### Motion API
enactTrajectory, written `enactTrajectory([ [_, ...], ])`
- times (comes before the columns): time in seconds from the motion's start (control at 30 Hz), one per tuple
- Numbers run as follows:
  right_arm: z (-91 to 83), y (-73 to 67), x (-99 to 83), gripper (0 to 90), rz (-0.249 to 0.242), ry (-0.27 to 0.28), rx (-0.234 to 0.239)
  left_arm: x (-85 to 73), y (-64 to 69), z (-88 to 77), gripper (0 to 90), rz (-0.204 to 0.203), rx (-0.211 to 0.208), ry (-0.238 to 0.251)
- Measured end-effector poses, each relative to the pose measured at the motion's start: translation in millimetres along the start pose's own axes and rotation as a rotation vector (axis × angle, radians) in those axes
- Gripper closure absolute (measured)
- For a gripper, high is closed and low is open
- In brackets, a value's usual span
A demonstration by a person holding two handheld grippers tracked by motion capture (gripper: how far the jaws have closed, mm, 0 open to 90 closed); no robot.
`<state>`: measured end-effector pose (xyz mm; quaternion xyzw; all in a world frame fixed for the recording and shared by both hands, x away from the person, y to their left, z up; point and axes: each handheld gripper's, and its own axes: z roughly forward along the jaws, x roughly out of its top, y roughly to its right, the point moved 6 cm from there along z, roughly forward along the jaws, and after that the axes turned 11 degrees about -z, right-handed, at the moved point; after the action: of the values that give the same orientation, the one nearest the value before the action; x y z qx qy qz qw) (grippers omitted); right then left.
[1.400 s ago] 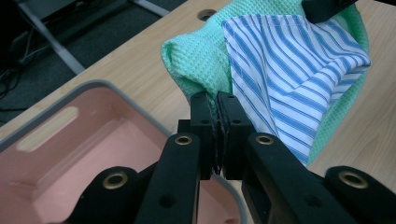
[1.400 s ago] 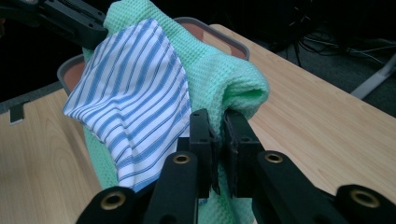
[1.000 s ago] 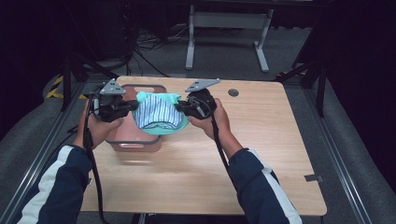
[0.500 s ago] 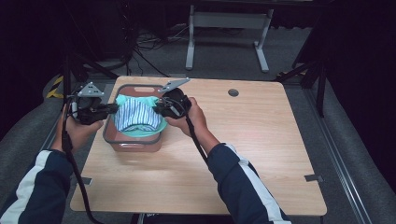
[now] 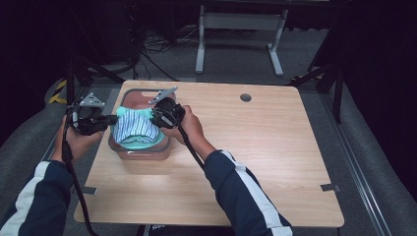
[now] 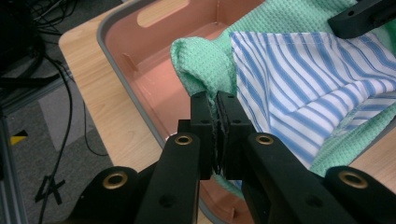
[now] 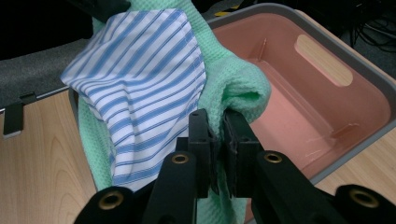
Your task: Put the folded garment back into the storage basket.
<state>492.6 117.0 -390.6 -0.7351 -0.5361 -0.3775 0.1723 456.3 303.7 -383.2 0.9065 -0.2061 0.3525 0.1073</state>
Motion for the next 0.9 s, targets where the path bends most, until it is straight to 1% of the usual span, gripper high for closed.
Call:
enactTrajectory([
  [0.07,5.3,-1.7,-3.0,82.9,0.008,-0.014,0.002,-2.3,0.6,5.6,86.2,0.008,0.004,-0.007],
  [0.1,7.4,-2.3,-4.4,82.9,0.004,-0.022,0.001,-3.3,0.3,8.8,86.2,0.013,0.009,-0.016],
  [0.13,9.9,-3.2,-5.9,82.9,-0.004,-0.031,0.000,-4.4,0.6,11.9,86.2,0.008,0.005,-0.026],
  [0.17,11.9,-3.1,-7.1,82.9,-0.005,-0.033,-0.002,-3.8,-0.5,14.5,86.2,0.019,0.008,-0.031],
  [0.2,13.5,-3.1,-7.9,82.8,0.003,-0.035,-0.002,-4.2,-1.1,15.6,86.2,0.021,0.021,-0.047],
  [0.23,15.0,-3.1,-8.7,82.7,0.009,-0.039,0.002,-3.8,-1.6,17.8,86.2,0.024,0.022,-0.052],
  [0.27,16.5,-2.6,-9.9,82.7,0.003,-0.050,0.001,-4.4,-1.9,20.1,86.2,0.034,0.027,-0.070],
  [0.3,17.3,-2.2,-11.0,82.6,0.000,-0.064,-0.006,-5.4,-2.3,23.4,86.1,0.045,0.041,-0.088],
  [0.33,17.5,-1.3,-12.4,82.5,-0.012,-0.072,-0.013,-5.4,-3.0,25.3,86.1,0.051,0.045,-0.090],
  [0.37,17.6,-1.2,-13.2,82.3,-0.007,-0.070,-0.009,-5.9,-3.0,27.8,86.0,0.047,0.047,-0.094],
  [0.43,19.7,-0.2,-17.1,82.0,-0.003,-0.088,-0.010,-6.3,-1.9,31.1,85.9,0.044,0.046,-0.092],
  [0.5,21.3,-0.8,-18.7,81.9,0.001,-0.095,-0.010,-6.9,-1.8,33.8,85.7,0.054,0.060,-0.096],
  [0.57,22.4,-1.1,-19.0,81.7,-0.009,-0.099,-0.010,-7.0,-2.1,34.8,85.7,0.060,0.069,-0.096],
  [0.6,22.9,-0.7,-19.3,81.0,-0.006,-0.095,-0.009,-6.4,-2.9,35.1,85.2,0.057,0.071,-0.086],
  [0.63,23.6,-0.2,-20.2,80.3,-0.004,-0.099,-0.011,-6.3,-3.6,34.6,84.0,0.048,0.076,-0.085],
  [0.67,24.2,-0.4,-21.4,79.3,0.003,-0.106,-0.009,-6.3,-3.5,34.8,82.7,0.036,0.071,-0.074],
  [0.7,25.2,-0.2,-23.0,77.1,-0.003,-0.117,-0.012,-6.6,-3.7,35.0,81.2,0.039,0.070,-0.073],
  [0.73,25.6,-0.9,-23.9,76.0,-0.008,-0.124,-0.016,-7.6,-3.1,35.2,79.3,0.037,0.077,-0.079],
  [0.77,25.0,-1.6,-24.0,75.9,-0.010,-0.124,-0.020,-7.8,-3.2,35.3,77.8,0.037,0.084,-0.075],
  [0.83,24.0,-3.0,-23.9,73.8,-0.016,-0.118,-0.013,-8.4,-3.0,35.2,75.9,0.031,0.077,-0.068],
  [0.87,23.4,-3.4,-24.5,73.1,-0.020,-0.121,-0.013,-8.6,-3.2,34.9,74.1,0.026,0.084,-0.062],
  [0.9,22.6,-3.6,-25.3,72.5,-0.018,-0.127,-0.019,-8.3,-3.7,34.2,73.0,0.031,0.090,-0.056],
])
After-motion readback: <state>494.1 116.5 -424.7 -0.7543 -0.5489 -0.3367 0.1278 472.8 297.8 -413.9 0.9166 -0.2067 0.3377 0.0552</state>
